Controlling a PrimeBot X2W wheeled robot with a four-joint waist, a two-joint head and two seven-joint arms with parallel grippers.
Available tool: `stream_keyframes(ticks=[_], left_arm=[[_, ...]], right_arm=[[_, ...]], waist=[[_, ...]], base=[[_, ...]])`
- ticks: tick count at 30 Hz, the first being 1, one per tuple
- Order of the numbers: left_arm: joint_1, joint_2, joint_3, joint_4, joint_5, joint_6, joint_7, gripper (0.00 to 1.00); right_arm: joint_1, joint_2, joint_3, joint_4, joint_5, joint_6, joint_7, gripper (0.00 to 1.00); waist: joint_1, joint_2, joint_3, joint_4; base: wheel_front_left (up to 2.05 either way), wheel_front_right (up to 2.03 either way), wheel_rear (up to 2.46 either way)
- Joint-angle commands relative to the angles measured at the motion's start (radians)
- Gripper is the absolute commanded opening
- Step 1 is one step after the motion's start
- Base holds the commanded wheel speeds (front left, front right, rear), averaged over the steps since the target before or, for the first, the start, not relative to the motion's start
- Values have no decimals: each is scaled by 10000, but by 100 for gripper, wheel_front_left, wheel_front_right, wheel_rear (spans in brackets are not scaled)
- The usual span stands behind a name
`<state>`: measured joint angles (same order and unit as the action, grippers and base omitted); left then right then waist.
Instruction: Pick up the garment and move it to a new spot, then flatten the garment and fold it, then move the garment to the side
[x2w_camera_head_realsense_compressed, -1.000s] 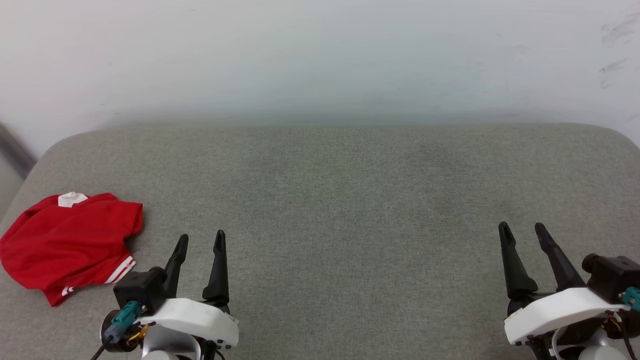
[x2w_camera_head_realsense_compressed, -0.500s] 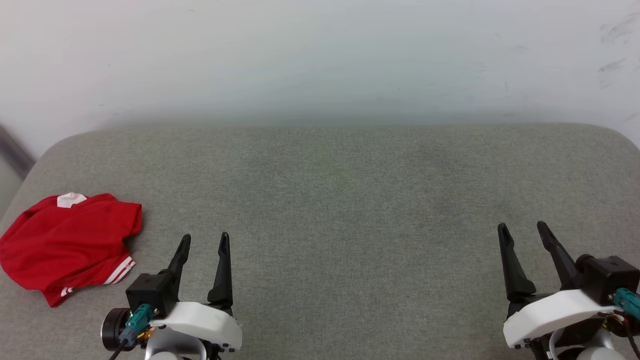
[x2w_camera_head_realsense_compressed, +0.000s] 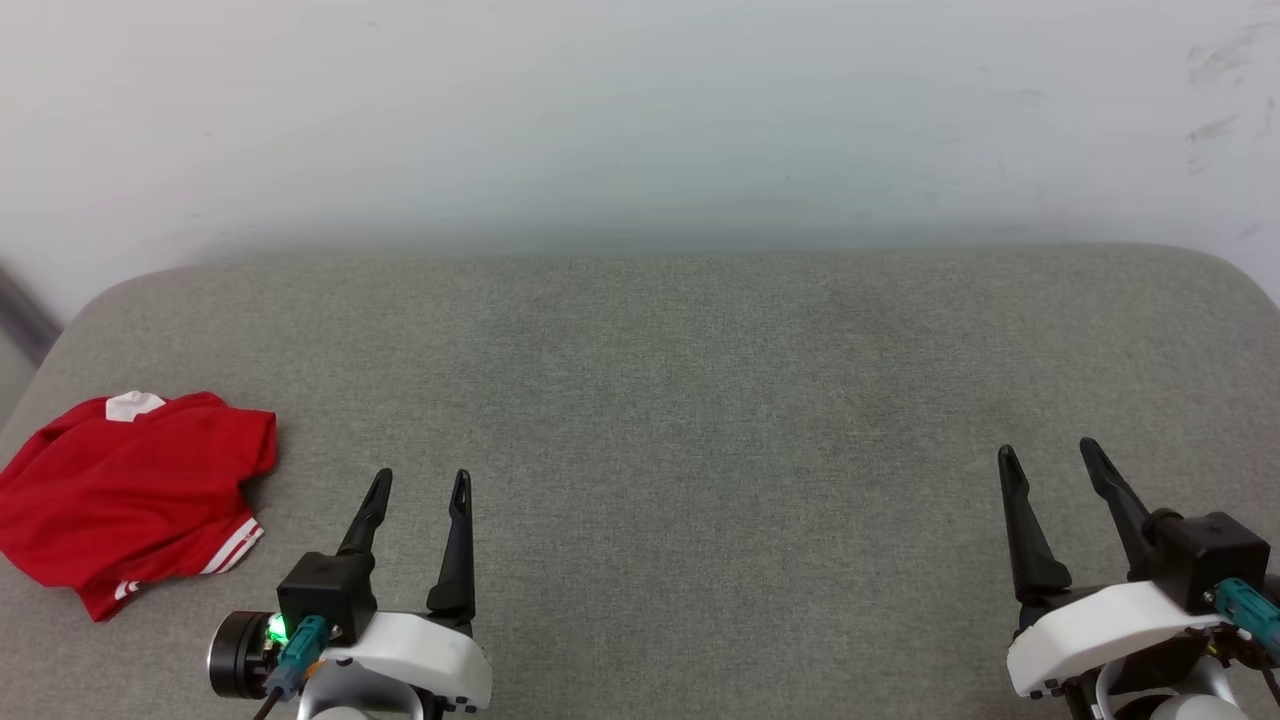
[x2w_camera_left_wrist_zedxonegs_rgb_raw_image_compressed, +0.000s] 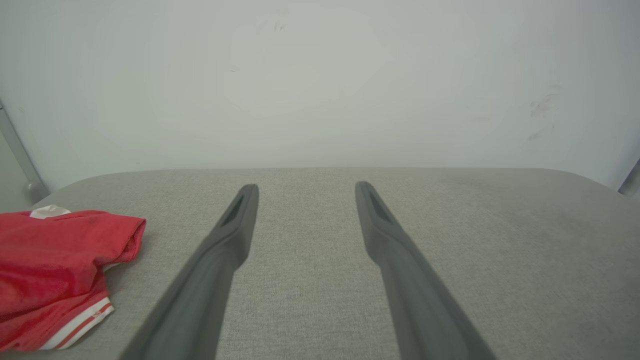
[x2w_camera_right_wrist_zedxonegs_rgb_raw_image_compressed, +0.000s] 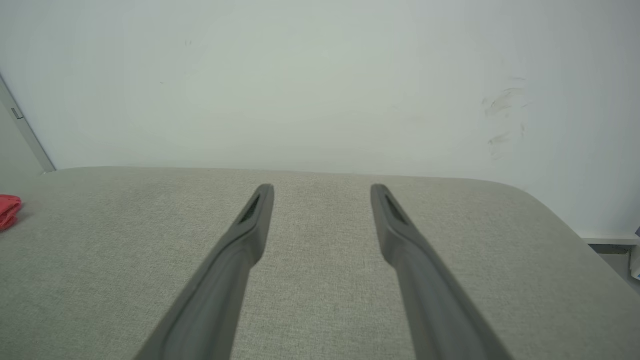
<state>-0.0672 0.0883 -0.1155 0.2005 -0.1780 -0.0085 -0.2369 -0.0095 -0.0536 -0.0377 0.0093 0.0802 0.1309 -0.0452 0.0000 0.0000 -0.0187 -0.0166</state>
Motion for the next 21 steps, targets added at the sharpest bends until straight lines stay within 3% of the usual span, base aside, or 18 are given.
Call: stream_keyframes(ticks=[1, 13, 21], left_arm=[[-56, 10, -9, -2, 193, 34, -91, 100], [-27, -54, 13, 116, 913, 98, -305, 100], [12, -106, 75, 153, 800, 31, -287, 100]], right_arm=[[112, 46, 14, -48, -162, -3, -81, 100], [149, 48, 27, -84, -702, -3, -266, 100], [122, 49, -8, -10, -512, -3, -292, 100]], waist=[[0, 0, -5, -3], [0, 0, -5, 19], [0, 0, -18, 60]], base=[[0, 0, 0], [0, 0, 0], [0, 0, 0]])
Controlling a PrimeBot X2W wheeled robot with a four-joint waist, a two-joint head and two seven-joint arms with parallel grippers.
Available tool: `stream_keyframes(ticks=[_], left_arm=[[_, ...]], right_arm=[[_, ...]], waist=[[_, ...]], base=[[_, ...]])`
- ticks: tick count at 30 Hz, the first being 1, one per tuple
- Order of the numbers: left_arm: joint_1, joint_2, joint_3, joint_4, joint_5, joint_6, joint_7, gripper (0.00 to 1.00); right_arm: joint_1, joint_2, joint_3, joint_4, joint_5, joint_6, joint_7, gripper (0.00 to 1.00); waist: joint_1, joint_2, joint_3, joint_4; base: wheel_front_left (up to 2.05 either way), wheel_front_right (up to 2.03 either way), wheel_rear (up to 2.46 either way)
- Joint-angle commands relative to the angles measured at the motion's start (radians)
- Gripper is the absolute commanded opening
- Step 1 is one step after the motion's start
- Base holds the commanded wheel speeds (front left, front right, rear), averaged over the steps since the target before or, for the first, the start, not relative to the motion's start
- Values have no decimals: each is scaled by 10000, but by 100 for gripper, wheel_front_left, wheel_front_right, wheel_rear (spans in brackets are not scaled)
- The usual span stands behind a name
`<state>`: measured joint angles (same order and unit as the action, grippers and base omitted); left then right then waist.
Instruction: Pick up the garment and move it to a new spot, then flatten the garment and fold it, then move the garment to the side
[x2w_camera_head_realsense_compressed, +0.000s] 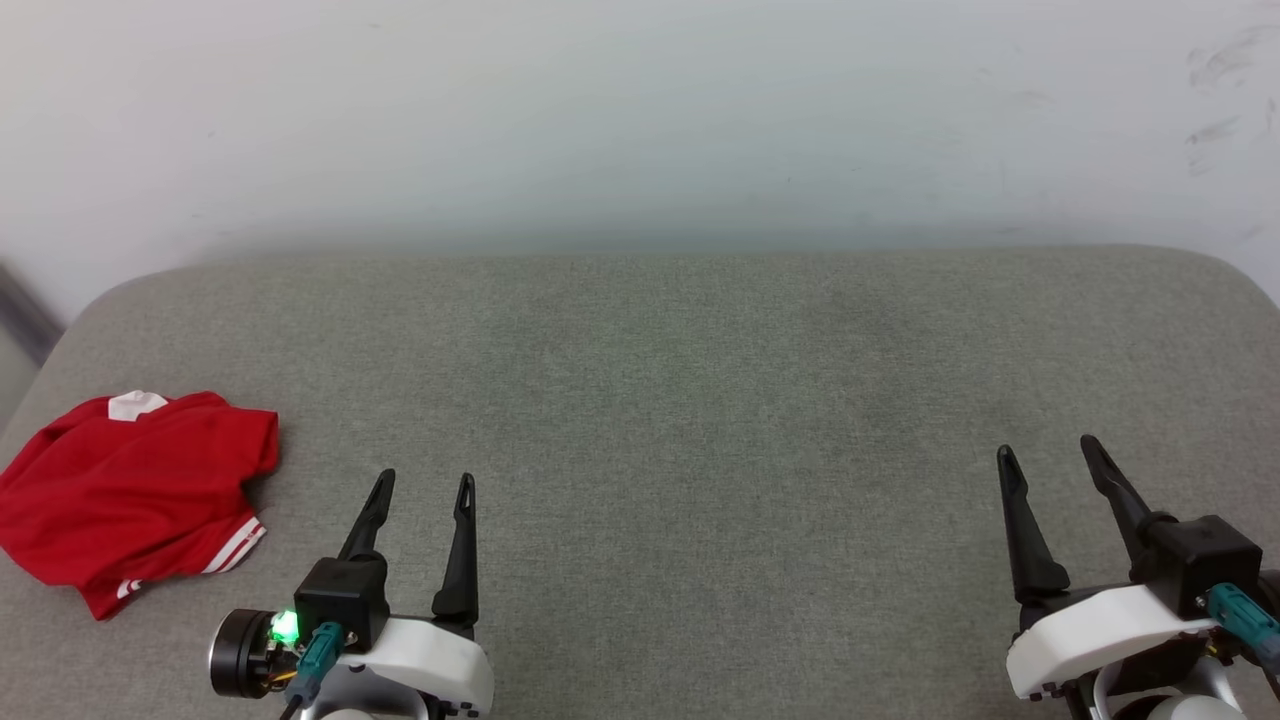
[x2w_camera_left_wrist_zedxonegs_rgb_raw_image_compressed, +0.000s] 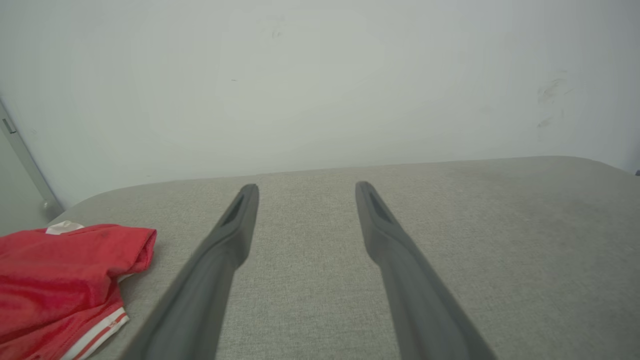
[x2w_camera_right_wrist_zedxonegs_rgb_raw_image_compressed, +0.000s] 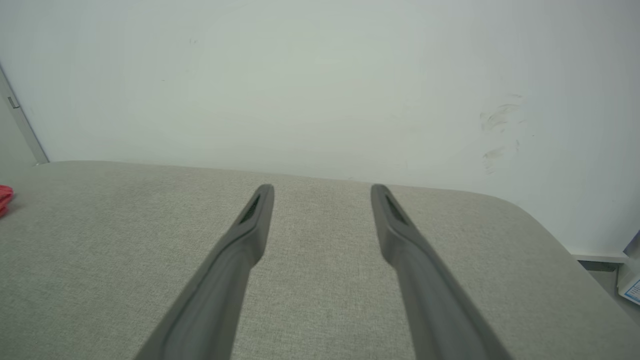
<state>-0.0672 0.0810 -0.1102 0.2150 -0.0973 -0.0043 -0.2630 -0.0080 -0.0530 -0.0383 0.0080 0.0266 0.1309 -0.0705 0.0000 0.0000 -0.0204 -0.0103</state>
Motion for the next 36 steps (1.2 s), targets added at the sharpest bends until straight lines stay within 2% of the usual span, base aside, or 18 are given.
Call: stream_keyframes(ticks=[1, 11, 22, 24, 36], left_arm=[[14, -38, 29, 15, -14, -12, -26, 100], [-188, -97, 65, 173, -138, -111, -26, 100], [-229, -134, 432, 162, -273, 50, -25, 100], [-223, -138, 553, 121, -326, 66, -25, 100], [-112, -160, 951, 58, -407, 59, -25, 100]], right_arm=[[103, 43, -5, 6, 32, -3, -44, 100], [98, 42, -34, -118, 88, -3, -96, 100], [189, 40, 305, -527, 233, -3, 38, 100], [181, 38, 311, -552, 252, -3, 59, 100], [238, 35, 608, -683, 350, -5, 119, 100]], waist=[[0, 0, 2, 5], [0, 0, 49, 390], [0, 0, 136, 2313], [0, 0, 164, 2863], [0, 0, 227, 4500]], base=[[0, 0, 0], [0, 0, 0], [0, 0, 0], [0, 0, 0], [0, 0, 0]])
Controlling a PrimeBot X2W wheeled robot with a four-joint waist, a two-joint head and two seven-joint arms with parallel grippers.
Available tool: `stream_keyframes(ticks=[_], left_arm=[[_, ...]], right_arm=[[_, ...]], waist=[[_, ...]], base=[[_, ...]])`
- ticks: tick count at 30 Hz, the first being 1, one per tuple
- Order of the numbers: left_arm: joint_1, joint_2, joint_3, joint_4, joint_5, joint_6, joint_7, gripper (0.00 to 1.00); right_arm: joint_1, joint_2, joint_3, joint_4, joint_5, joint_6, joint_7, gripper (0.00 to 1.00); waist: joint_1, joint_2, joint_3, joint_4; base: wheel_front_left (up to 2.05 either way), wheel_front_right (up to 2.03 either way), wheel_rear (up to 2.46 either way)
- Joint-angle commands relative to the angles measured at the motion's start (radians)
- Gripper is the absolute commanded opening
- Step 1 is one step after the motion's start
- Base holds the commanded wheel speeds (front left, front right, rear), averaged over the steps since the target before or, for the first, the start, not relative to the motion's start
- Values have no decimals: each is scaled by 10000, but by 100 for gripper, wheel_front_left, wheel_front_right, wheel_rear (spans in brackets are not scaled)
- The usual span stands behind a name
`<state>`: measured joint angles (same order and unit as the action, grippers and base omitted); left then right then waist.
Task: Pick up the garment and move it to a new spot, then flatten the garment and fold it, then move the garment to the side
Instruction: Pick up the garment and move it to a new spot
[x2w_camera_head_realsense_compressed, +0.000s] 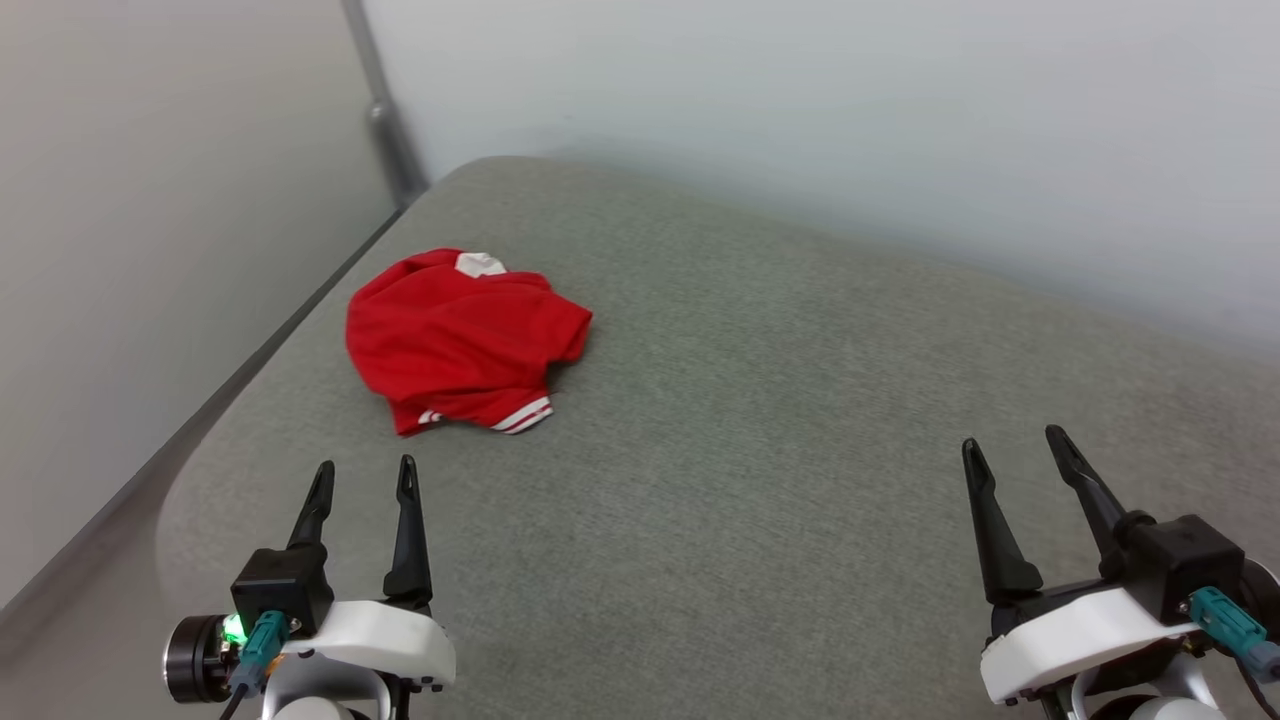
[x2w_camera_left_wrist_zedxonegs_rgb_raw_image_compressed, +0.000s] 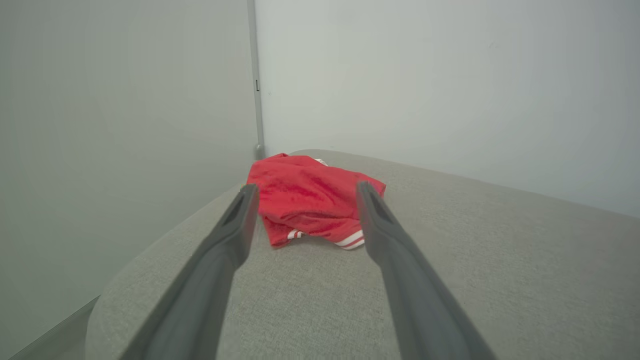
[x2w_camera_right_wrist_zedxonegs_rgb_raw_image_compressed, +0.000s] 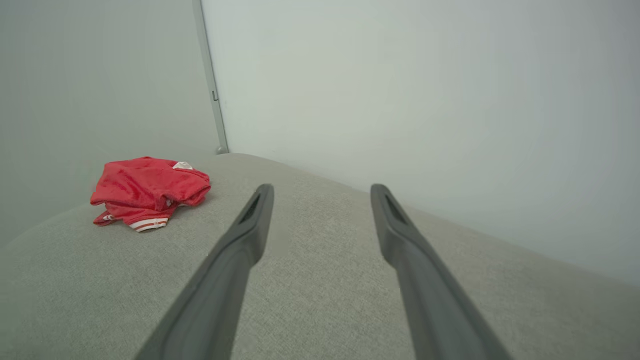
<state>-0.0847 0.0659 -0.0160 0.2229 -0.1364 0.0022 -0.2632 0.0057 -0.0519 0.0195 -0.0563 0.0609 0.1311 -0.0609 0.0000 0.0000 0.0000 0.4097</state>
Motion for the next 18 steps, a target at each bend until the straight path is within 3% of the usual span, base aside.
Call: stream_keyframes(ticks=[1, 10, 18], left_arm=[[59, -14, 15, -30, -10, -11, -23, 100], [-64, -43, 48, 49, 62, -101, -23, 100], [-928, 8, 112, 245, -77, -223, -23, 100]], right_arm=[[95, 24, 54, -49, 9, -5, 28, 100], [33, 24, 111, -97, 18, -7, 57, 100], [-252, 23, 171, -301, -122, -7, 196, 100]], waist=[[0, 0, 31, 368], [0, 0, 82, 680], [0, 0, 476, 421]], base=[[0, 0, 0], [0, 0, 0], [0, 0, 0]])
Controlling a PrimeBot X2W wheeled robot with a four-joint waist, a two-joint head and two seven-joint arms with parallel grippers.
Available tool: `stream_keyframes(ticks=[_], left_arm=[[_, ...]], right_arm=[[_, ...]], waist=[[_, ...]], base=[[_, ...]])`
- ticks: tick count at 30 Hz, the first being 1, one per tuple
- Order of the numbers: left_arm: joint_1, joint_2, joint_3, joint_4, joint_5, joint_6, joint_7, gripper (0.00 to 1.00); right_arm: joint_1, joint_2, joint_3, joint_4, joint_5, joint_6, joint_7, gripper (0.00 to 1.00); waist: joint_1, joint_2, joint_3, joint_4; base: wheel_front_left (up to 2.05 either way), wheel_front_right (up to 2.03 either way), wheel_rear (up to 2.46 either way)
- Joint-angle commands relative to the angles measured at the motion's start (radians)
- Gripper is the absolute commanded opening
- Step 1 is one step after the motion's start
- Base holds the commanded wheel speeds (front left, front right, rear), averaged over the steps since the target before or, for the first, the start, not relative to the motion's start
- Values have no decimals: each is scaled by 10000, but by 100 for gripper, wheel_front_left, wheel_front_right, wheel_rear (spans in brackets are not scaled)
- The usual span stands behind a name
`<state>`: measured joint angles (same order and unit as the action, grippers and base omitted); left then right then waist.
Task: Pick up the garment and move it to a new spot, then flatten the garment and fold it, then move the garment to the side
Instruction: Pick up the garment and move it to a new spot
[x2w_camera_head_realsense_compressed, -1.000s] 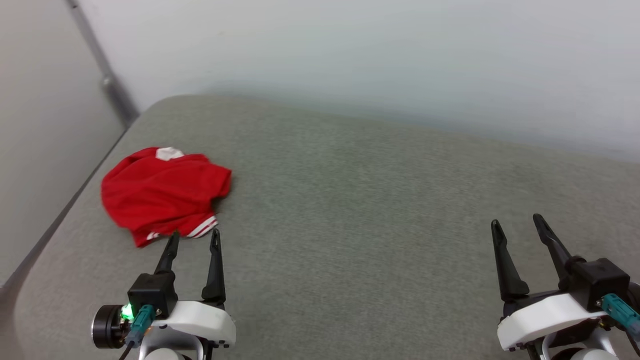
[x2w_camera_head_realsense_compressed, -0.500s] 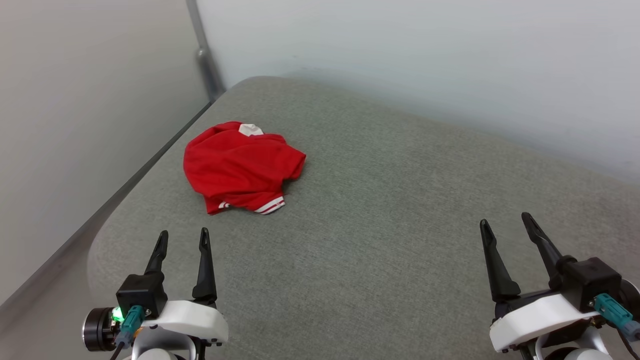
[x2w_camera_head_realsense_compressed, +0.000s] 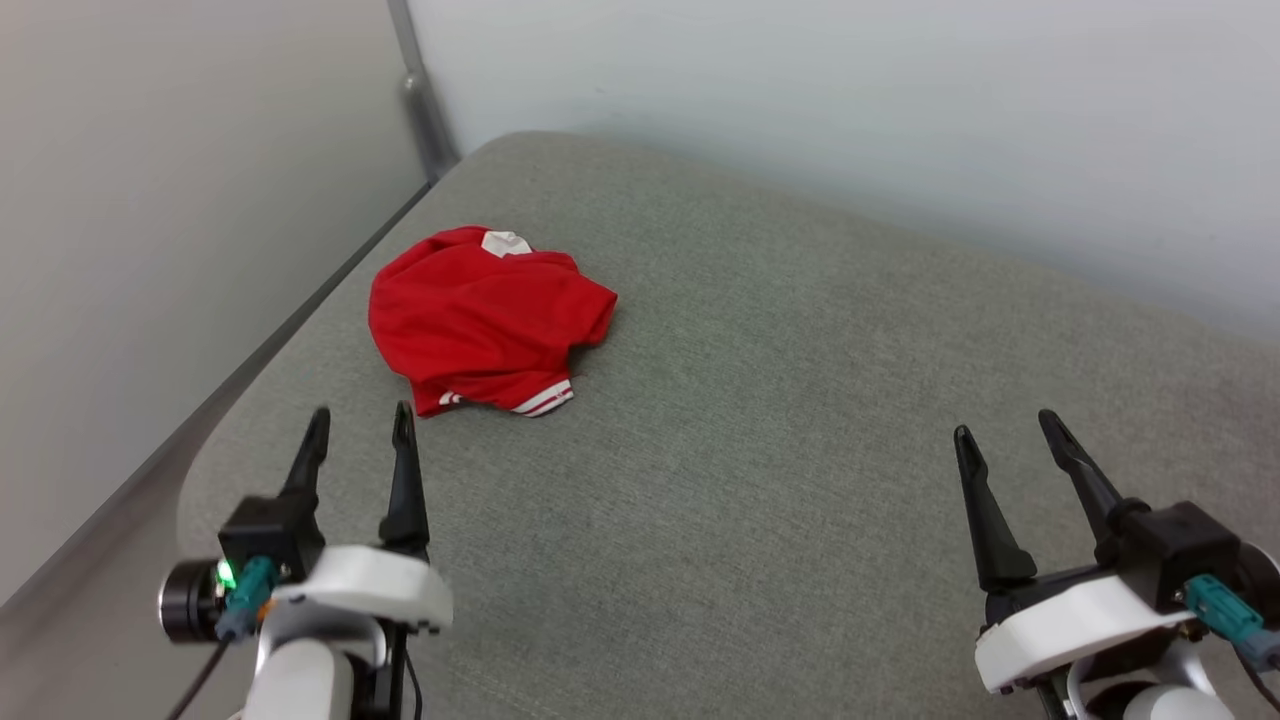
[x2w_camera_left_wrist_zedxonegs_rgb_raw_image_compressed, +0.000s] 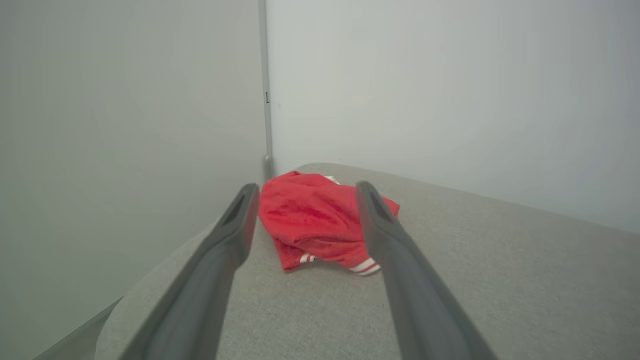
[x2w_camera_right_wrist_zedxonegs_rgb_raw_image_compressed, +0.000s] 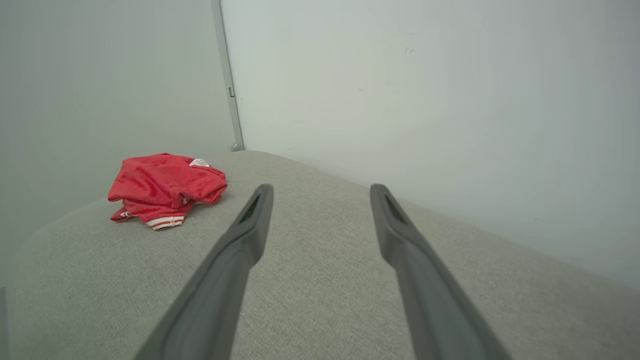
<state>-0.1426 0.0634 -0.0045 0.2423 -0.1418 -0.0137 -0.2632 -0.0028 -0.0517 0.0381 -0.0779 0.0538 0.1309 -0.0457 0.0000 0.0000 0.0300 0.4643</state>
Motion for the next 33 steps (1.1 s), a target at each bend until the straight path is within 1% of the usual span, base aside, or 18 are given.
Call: stream_keyframes(ticks=[1, 6, 9, 13, 15, 16, 21, 23, 25, 29, 31, 33], left_arm=[[-590, 82, 0, 101, -56, -113, -23, 100], [-2212, 385, 128, 411, -239, -227, 482, 100], [-3295, 674, 344, 682, -433, -190, 1243, 100], [-4640, 1231, 510, 1185, -771, -441, 2690, 100], [-5169, 1571, 473, 1571, -904, -596, 3646, 100], [-5169, 1571, 473, 1571, -904, -596, 3646, 100], [-6205, 2338, 366, 2738, -1466, -933, 6190, 100], [-6497, 2700, 397, 3185, -1717, -1000, 7036, 100], [-6642, 2921, 419, 3729, -2002, -1071, 7806, 100], [-6741, 3275, 649, 4680, -2488, -1047, 8875, 100], [-6644, 3314, 782, 5183, -2674, -892, 9353, 100], [-6395, 3326, 907, 5600, -2706, -557, 9476, 100]], right_arm=[[-227, 21, -1, -153, -104, -3, 94, 100], [-630, -97, 94, -621, -388, -5, 385, 100], [-927, -304, 127, -914, -463, -3, 505, 100], [-1321, -542, 126, -1273, -378, -5, 587, 100], [-1499, -632, 137, -1404, -333, -5, 568, 100], [-1499, -632, 137, -1404, -333, -5, 568, 100], [-1916, -718, 165, -1667, -247, -5, 520, 100], [-2080, -733, 219, -1701, -185, -3, 477, 100], [-2248, -741, 206, -1698, -155, -5, 417, 100], [-2427, -764, 153, -1633, -106, -3, 311, 100], [-2487, -769, 129, -1593, -76, -5, 268, 100], [-2474, -763, 121, -1542, -53, -3, 220, 100]], waist=[[0, 0, 300, -196], [0, 0, 1160, -731], [0, 0, 1734, -1124], [0, 0, 2475, -1655], [0, 0, 2815, -1909], [0, 0, 2815, -1909], [0, 0, 3638, -2454], [0, 0, 3937, -2683], [0, 0, 4172, -2877], [0, 0, 4529, -3196], [0, 0, 4630, -3301], [0, 0, 4675, -3374]], base=[[0, 0, 0], [0, 0, 0], [0, 0, 0], [0, 0, 0], [0, 0, 0], [0, 0, 0], [0, 0, 0], [0, 0, 0], [0, 0, 0], [0, 0, 0], [0, 0, 0], [0, 0, 0]])
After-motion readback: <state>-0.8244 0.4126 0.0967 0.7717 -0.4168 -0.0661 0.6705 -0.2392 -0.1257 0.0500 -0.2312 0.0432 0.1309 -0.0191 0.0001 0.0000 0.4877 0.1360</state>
